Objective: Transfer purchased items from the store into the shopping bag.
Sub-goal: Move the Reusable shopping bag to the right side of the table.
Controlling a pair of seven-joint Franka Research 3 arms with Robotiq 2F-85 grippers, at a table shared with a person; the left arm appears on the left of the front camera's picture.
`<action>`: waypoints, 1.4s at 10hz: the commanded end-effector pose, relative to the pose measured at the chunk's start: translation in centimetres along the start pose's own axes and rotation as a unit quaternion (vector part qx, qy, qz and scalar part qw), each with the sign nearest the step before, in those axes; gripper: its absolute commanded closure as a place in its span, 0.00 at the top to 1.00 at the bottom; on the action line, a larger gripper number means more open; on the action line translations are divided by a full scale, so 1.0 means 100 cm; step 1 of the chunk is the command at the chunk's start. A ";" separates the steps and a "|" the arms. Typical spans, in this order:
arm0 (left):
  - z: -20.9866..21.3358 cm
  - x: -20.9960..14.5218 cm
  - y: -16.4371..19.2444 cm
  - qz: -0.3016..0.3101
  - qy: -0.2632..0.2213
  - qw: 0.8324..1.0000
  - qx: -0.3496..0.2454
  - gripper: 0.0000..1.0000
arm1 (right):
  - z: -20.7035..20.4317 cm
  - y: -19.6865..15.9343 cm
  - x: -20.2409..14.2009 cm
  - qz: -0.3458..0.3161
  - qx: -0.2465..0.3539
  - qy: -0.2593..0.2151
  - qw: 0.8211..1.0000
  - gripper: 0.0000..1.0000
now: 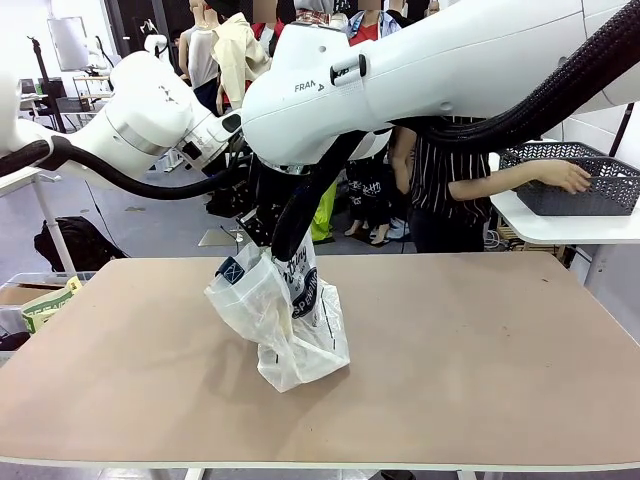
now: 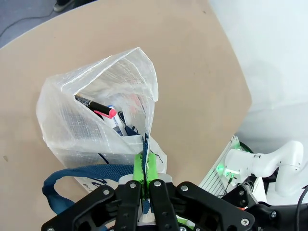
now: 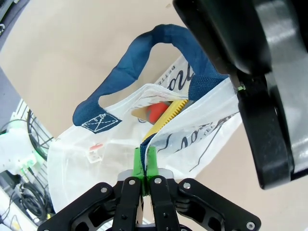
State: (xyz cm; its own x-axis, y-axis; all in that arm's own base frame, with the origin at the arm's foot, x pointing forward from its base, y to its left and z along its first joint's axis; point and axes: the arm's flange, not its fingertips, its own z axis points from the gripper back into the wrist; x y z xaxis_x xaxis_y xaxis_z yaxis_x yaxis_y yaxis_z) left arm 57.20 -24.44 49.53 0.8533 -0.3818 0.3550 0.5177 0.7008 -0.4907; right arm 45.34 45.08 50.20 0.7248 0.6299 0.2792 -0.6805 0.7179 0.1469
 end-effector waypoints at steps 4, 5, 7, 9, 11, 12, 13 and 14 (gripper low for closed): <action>-0.005 0.000 -0.002 0.006 -0.004 1.000 0.015 0.00 | 0.005 0.006 -0.004 -0.029 -0.005 0.014 0.999 0.67; -0.005 0.000 -0.002 0.004 -0.004 1.000 0.017 0.00 | 0.007 0.005 -0.005 -0.031 -0.004 0.013 0.999 0.87; -0.005 0.000 -0.003 0.001 -0.006 1.000 0.017 0.00 | 0.018 0.003 -0.014 -0.042 -0.010 -0.001 0.999 1.00; -0.006 0.000 0.000 0.003 -0.004 1.000 0.021 0.00 | 0.035 0.001 -0.024 -0.053 -0.021 -0.015 0.998 1.00; -0.003 -0.001 0.002 -0.001 -0.005 1.000 0.019 0.00 | 0.054 -0.004 -0.040 -0.064 -0.028 -0.023 0.997 1.00; 0.000 -0.004 0.004 -0.001 -0.007 1.000 0.020 0.00 | 0.068 -0.012 -0.055 -0.080 -0.038 -0.027 0.996 1.00; 0.001 -0.002 0.007 0.007 -0.011 1.000 0.018 0.00 | 0.080 -0.022 -0.069 -0.091 -0.036 -0.031 0.995 1.00; 0.000 -0.003 0.010 0.009 -0.011 1.000 0.015 0.00 | 0.087 -0.032 -0.087 -0.107 -0.039 -0.028 0.993 1.00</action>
State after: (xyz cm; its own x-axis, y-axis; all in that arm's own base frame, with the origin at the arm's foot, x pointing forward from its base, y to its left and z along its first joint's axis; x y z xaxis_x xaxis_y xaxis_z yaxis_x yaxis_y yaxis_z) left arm 57.45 -24.08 49.38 0.8539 -0.3724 0.3635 0.5142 0.7111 -0.4795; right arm 41.84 37.29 56.29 0.8220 0.4739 0.3158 -0.5290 0.8407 0.1155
